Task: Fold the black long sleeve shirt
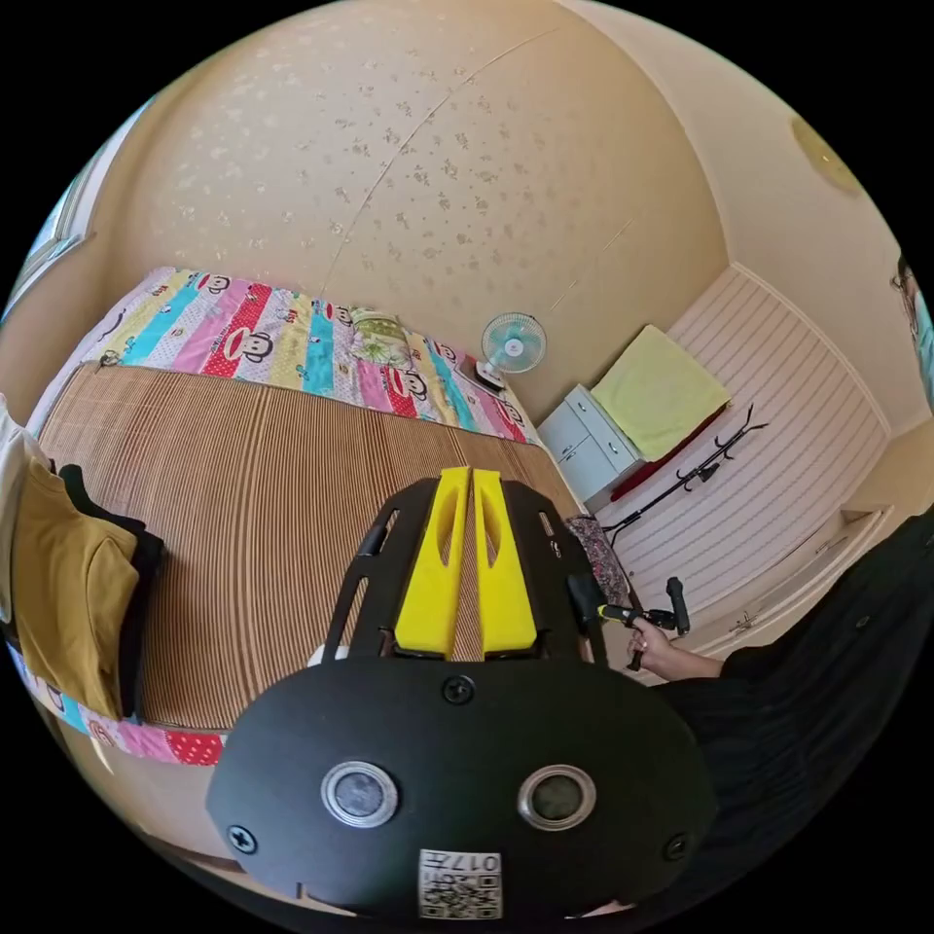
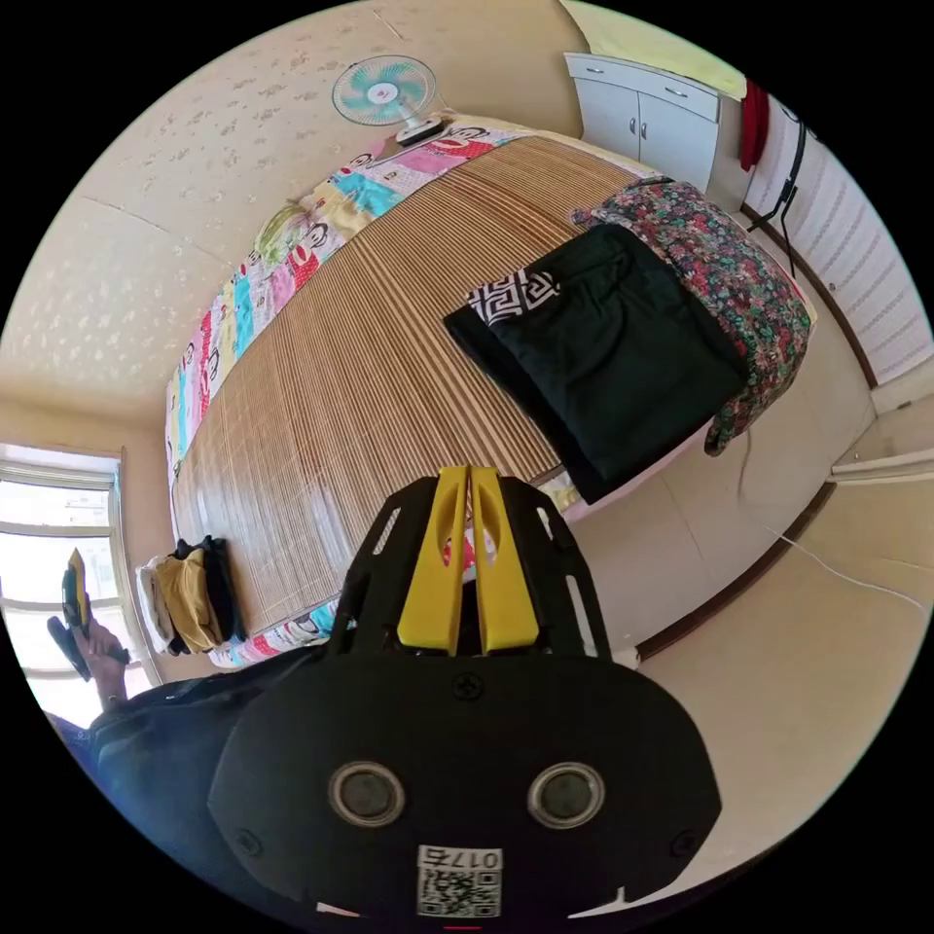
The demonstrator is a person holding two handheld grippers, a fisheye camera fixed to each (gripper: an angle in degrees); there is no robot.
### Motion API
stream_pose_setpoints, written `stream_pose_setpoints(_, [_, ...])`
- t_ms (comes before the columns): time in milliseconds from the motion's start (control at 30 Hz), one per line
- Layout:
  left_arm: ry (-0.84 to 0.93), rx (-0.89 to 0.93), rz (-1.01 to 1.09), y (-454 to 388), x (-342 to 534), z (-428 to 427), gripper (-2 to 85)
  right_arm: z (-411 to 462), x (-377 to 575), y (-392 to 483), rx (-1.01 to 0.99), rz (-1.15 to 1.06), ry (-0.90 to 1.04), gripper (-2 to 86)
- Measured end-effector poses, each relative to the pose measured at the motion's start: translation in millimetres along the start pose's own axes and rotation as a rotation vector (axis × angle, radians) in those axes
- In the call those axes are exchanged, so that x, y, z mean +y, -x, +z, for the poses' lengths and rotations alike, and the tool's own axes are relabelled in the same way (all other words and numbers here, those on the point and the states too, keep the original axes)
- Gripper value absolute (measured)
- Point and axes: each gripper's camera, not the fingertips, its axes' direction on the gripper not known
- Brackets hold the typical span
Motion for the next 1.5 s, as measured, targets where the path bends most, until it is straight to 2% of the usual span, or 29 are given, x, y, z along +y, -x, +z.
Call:
stream_pose_setpoints(167, [0.025, -0.023, -0.016, -54.7, -2.4, 19.0, -0.5, 30.1, -76.9, -53.3, 0.016, -0.018, 0.121, 2.8])
stream_pose_setpoints(333, [0.063, -0.136, -0.009, -79.9, -2.8, 19.8, -0.5, 71.2, -136.3, -66.8, 0.012, 0.023, 0.184, 6.5])
stream_pose_setpoints(467, [0.083, -0.171, -0.036, -87.2, -9.8, 25.8, -0.6, 74.3, -160.7, -84.4, -0.13, 0.205, 0.089, 6.2])
stream_pose_setpoints(600, [0.137, -0.18, -0.021, -93.3, -17.7, 50.0, -0.6, 93.1, -165.9, -109.8, -0.211, 0.398, 0.17, 2.6])
stream_pose_setpoints(733, [0.163, -0.14, -0.037, -94.4, -19.2, 67.1, -0.6, 87.1, -173.7, -113.4, -0.223, 0.32, 0.194, 1.3])
stream_pose_setpoints(900, [0.213, -0.098, -0.036, -90.7, -23.6, 83.2, -0.5, 47.2, -169.8, -112.9, -0.152, 0.238, 0.032, 3.2])
stream_pose_setpoints(1033, [0.237, -0.07, -0.026, -83.8, -28.6, 88.4, -0.5, 74.9, -170.4, -127.4, -0.207, 0.286, 0.131, 5.4])
stream_pose_setpoints(1100, [0.245, -0.048, -0.023, -76.8, -33.7, 88.9, -0.6, 86.3, -168.3, -129.2, -0.238, 0.316, 0.162, 3.6])
stream_pose_setpoints(1200, [0.222, -0.015, -0.021, -66.0, -39.7, 83.1, -0.6, 70.7, -158.8, -127.3, -0.289, 0.351, 0.069, 1.4])
stream_pose_setpoints(1233, [0.22, -0.008, -0.021, -63.6, -40.8, 81.8, -0.6, 58.0, -153.9, -124.3, -0.363, 0.341, 0.021, 1.0])
stream_pose_setpoints(1300, [0.212, 0.025, -0.017, -52.5, -45.1, 76.3, -0.7, 34.7, -144.4, -117.7, -0.47, 0.293, -0.051, 0.7])
stream_pose_setpoints(1367, [0.196, 0.055, -0.014, -43.1, -48.2, 69.3, -0.8, -4.0, -129.5, -107.9, -0.677, 0.187, -0.164, 0.4])
stream_pose_setpoints(1500, [0.134, 0.112, -0.021, -18.5, -53.5, 43.9, -0.9, -72.4, -110.5, -83.0, -0.807, 0.031, -0.296, 0.4])
